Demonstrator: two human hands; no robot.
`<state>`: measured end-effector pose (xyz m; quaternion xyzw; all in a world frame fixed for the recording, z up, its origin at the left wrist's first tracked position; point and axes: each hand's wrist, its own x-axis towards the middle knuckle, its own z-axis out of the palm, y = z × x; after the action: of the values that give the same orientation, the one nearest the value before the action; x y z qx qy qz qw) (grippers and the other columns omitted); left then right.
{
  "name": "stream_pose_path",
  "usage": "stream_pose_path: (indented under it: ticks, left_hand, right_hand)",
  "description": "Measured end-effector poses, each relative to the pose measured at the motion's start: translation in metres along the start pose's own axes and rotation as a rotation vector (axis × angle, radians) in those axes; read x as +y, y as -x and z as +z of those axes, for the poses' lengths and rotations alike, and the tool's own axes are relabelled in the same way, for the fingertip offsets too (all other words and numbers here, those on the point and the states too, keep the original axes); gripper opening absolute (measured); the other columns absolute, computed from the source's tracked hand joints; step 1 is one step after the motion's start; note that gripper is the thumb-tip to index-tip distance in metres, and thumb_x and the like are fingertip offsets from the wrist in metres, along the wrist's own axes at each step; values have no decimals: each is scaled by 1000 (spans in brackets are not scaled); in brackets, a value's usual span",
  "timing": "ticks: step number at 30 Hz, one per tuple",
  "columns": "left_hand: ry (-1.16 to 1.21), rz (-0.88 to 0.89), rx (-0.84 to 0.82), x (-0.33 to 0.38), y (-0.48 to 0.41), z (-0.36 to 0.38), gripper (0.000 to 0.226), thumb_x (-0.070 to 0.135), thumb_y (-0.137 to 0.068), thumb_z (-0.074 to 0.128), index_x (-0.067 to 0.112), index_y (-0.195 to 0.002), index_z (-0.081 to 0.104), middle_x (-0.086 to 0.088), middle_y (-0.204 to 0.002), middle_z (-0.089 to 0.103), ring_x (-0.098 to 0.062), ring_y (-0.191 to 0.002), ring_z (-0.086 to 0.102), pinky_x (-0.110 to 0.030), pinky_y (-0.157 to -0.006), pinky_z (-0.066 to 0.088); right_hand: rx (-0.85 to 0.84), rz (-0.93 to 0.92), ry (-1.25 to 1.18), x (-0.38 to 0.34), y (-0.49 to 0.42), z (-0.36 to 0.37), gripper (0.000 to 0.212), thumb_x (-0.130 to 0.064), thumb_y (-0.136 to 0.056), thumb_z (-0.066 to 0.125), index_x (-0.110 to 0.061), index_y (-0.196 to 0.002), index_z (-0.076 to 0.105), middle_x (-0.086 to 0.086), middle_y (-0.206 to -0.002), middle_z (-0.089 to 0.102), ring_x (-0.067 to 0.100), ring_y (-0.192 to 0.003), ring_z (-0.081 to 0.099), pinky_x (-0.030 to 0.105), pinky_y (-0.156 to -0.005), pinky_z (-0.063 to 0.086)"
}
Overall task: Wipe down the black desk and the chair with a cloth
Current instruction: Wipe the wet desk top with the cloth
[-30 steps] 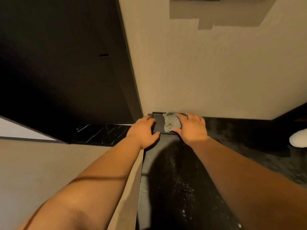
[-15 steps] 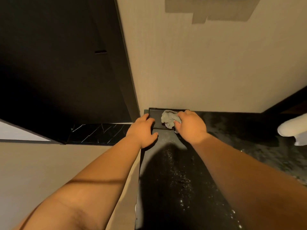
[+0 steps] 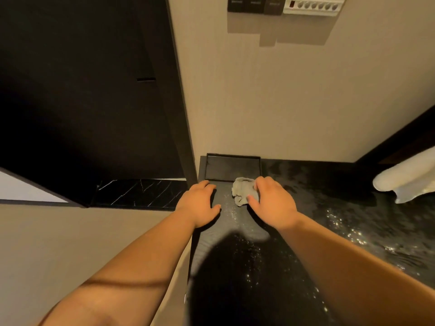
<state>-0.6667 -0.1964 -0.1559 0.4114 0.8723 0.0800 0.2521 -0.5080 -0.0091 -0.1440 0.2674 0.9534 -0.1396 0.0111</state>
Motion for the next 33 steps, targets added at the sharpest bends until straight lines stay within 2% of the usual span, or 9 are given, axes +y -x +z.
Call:
stream_pose_path:
  ticks: [5,10,12,15,20,24,26,30,33]
  left_hand:
    - [2,-91,30,7,20,26,81,56,-95,63,22,-161,32,-8,-172,20,-31,-156,25,-48,-125,31]
    - [21,-112,81,7,29,55,84,58,-95,61,18,-162,29,-11,-172,18,-31,-158,19,-46,-128,23]
    - [18,-116,108,6,29,67,85,59,-96,58,17,-163,27,-11,-173,16,-32,-159,15,-47,-129,21]
    - [-11,-113,145,5,25,81,84,60,-98,52,17,-164,24,-8,-174,11,-33,-160,8,-50,-129,18]
    - [-9,-94,205,-2,20,94,82,58,-99,49,21,-166,20,-4,-175,6,-28,-161,1,-49,-131,10]
    - [8,-85,278,-6,21,105,80,58,-98,49,23,-165,22,-2,-175,8,-24,-162,1,-49,-131,9]
    - [15,-83,302,-9,20,109,79,57,-97,48,23,-164,25,-3,-175,9,-24,-162,1,-49,-131,10]
    - [39,-70,307,-13,18,109,76,59,-100,44,24,-164,24,-4,-175,9,-25,-162,1,-49,-131,11]
    - [47,-75,291,-13,19,108,79,58,-99,47,22,-165,24,-5,-175,9,-27,-162,2,-50,-130,14]
  right_hand:
    - [25,-138,54,14,14,24,48,-55,-98,51,-22,-133,54,1,-133,49,23,-116,50,38,-89,54]
    - [30,-342,104,26,5,35,41,-39,-102,48,-21,-137,57,1,-140,55,25,-125,49,43,-98,49]
    - [-50,-366,75,32,0,43,46,-37,-102,46,-22,-145,50,1,-148,49,25,-136,43,44,-106,44]
    - [-162,-391,72,41,-6,59,62,-48,-102,39,-26,-159,28,1,-165,27,24,-151,24,46,-119,33]
    - [-150,-386,69,36,-11,72,68,-57,-102,35,-29,-161,18,2,-169,14,24,-156,10,51,-117,33]
    - [-99,-334,68,9,-15,78,70,-59,-99,38,-30,-159,21,8,-164,23,29,-153,16,52,-116,38]
    - [-96,-326,64,-6,-15,84,71,-60,-98,37,-26,-159,22,11,-165,23,30,-154,16,50,-120,33]
    - [-157,-454,11,-20,-10,94,65,-52,-104,31,-21,-161,22,8,-170,12,23,-158,-2,47,-127,15]
    - [-181,-528,27,-6,-7,90,59,-43,-107,31,-21,-160,23,4,-171,6,21,-158,-5,47,-127,14]
